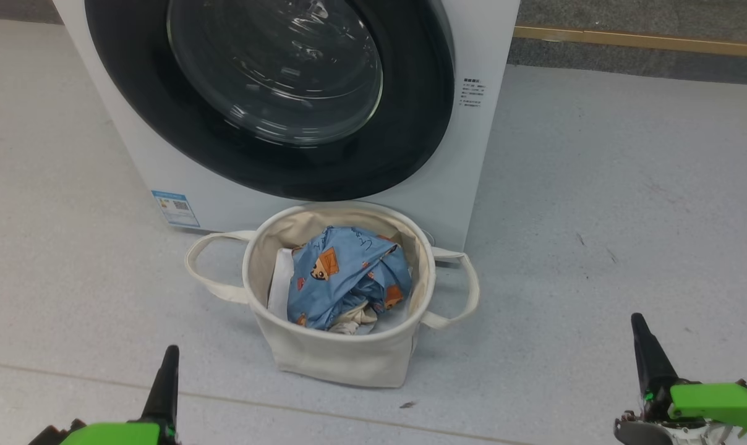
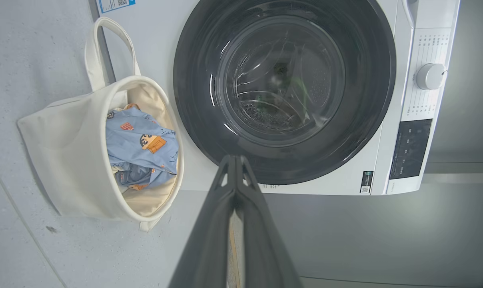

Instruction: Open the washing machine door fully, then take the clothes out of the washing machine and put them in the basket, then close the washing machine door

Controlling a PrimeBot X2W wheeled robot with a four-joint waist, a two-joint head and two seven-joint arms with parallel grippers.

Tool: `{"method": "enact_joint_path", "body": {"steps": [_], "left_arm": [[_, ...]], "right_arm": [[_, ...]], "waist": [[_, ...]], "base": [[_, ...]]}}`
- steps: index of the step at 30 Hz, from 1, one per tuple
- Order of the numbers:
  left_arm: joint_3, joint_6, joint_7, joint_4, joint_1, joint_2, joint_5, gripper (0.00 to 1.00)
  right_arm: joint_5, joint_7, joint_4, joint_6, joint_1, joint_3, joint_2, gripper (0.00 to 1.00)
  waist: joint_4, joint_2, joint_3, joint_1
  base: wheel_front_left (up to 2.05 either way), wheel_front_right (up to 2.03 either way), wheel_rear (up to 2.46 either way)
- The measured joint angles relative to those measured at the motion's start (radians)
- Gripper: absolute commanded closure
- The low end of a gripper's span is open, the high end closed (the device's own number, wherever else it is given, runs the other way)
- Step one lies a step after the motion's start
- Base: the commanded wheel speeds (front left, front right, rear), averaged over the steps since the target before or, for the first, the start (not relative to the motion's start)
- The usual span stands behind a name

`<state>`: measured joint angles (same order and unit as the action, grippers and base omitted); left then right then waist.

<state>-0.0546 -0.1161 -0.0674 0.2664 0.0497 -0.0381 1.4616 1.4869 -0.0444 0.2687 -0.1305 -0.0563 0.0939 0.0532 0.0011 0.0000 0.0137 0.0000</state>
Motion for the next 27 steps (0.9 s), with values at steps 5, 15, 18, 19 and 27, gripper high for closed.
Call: {"method": "enact_joint_path", "body": {"steps": [5,15,18,19,27], "left_arm": [[-0.01,0.0,-0.019,0.002,0.003,0.0,0.071,1.0],[-0.02,-0.007,-0.036,0.005,0.014,0.0,0.15,1.0],[-0.02,-0.008,-0.036,0.005,0.014,0.0,0.15,1.0],[-0.02,-0.007,-0.036,0.005,0.014,0.0,0.15,1.0],[-0.021,-0.007,-0.037,0.005,0.014,0.0,0.15,1.0]], "right_arm": [[0.065,-0.02,0.002,0.0,0.0,0.006,0.0,1.0],[0.136,-0.043,0.005,0.0,-0.001,0.012,0.0,1.0],[0.136,-0.043,0.005,0.0,-0.001,0.013,0.0,1.0],[0.136,-0.043,0.005,0.0,-0.001,0.014,0.0,1.0],[0.136,-0.044,0.006,0.0,-0.001,0.015,0.0,1.0]], "waist": [[-0.001,0.0,-0.005,0.0],[-0.001,0.0,-0.011,0.0],[-0.001,0.0,-0.011,0.0],[-0.001,0.0,-0.011,0.0],[-0.001,0.0,-0.011,0.0]], "base": [[0.0,0.0,0.0],[0.0,0.0,0.0],[0.0,0.0,0.0],[0.0,0.0,0.0],[0.0,0.0,0.0]]}}
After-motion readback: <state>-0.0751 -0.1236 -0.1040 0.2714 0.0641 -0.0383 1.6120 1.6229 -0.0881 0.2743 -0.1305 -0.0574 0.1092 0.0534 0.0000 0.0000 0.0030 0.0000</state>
